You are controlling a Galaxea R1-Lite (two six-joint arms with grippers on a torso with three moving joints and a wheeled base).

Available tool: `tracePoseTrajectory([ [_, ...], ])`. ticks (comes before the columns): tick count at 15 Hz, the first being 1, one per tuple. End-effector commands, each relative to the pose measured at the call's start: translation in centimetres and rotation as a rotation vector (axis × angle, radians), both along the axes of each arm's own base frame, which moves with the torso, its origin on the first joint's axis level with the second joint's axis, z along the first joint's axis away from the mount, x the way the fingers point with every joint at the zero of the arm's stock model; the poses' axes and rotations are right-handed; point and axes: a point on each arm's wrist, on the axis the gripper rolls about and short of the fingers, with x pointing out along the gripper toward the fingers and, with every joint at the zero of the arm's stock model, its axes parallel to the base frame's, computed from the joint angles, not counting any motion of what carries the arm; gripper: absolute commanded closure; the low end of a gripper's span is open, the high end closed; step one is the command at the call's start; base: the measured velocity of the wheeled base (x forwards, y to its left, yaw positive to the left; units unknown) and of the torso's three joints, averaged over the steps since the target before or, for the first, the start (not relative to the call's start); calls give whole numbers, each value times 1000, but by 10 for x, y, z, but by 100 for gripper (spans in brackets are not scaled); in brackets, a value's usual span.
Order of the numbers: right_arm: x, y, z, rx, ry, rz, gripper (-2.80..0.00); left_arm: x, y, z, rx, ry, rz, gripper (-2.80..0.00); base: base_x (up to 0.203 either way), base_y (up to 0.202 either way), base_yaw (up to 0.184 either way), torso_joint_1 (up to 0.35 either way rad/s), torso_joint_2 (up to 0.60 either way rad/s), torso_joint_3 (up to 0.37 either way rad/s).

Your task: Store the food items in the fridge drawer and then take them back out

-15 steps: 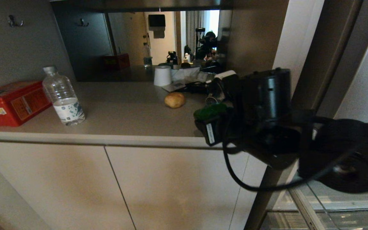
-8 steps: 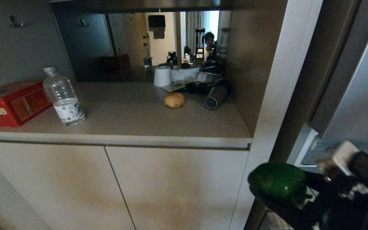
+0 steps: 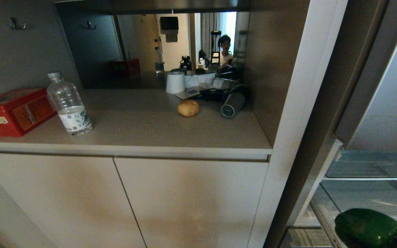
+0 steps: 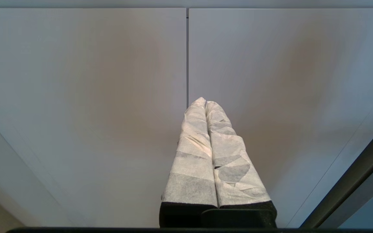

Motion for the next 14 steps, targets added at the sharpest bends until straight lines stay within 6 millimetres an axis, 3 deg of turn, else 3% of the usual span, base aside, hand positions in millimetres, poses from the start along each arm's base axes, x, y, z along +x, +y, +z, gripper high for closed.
tracePoseTrajectory([
  [1,2,-13,-3,6,2,-143,0,0,0,-2,-1,6,0,0,0,0,0,0,0,0],
  [7,29,-58,-12,15,128,-624,0,0,0,-2,-1,6,0,0,0,0,0,0,0,0],
  [14,78,-128,-18,104,244,-899,0,0,0,-2,-1,6,0,0,0,0,0,0,0,0],
])
